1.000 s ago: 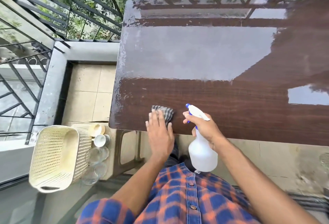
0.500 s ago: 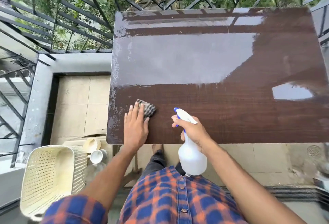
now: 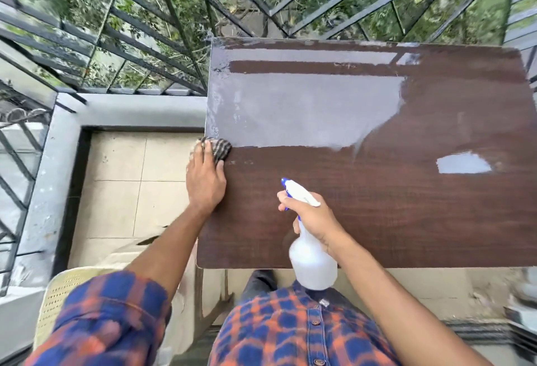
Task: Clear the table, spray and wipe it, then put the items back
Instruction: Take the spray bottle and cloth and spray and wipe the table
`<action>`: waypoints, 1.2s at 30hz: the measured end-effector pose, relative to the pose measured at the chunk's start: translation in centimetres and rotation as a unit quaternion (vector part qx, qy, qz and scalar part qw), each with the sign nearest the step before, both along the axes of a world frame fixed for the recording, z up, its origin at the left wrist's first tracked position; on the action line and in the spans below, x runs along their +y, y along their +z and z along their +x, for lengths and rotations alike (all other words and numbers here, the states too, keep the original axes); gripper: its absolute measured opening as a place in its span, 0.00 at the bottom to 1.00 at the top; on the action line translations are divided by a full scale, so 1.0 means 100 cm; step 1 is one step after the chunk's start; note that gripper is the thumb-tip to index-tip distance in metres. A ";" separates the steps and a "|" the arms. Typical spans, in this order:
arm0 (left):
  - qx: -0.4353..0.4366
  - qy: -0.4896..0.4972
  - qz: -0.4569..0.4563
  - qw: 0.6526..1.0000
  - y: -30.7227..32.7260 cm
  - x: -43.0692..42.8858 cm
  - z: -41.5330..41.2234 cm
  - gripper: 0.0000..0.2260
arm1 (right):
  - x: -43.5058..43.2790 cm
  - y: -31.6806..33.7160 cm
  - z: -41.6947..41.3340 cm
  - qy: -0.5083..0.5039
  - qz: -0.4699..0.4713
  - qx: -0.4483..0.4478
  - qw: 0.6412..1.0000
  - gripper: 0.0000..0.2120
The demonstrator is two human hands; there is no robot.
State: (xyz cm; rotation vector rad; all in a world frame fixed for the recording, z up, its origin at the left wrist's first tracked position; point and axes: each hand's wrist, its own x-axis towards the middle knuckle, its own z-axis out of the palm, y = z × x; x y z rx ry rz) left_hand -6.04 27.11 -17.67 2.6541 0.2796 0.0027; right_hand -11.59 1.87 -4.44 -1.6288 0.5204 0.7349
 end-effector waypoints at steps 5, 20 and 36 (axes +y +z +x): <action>-0.009 -0.099 0.016 0.995 -0.001 -0.003 0.009 0.26 | 0.002 -0.002 0.012 -0.023 -0.018 0.009 1.000 0.08; -0.018 -0.341 0.000 0.940 -0.003 0.015 -0.173 0.26 | 0.020 -0.010 -0.022 -0.004 -0.009 0.023 1.000 0.09; 0.045 -0.086 -0.028 0.995 0.002 -0.080 -0.066 0.25 | -0.021 0.006 -0.053 -0.047 -0.018 -0.002 0.999 0.07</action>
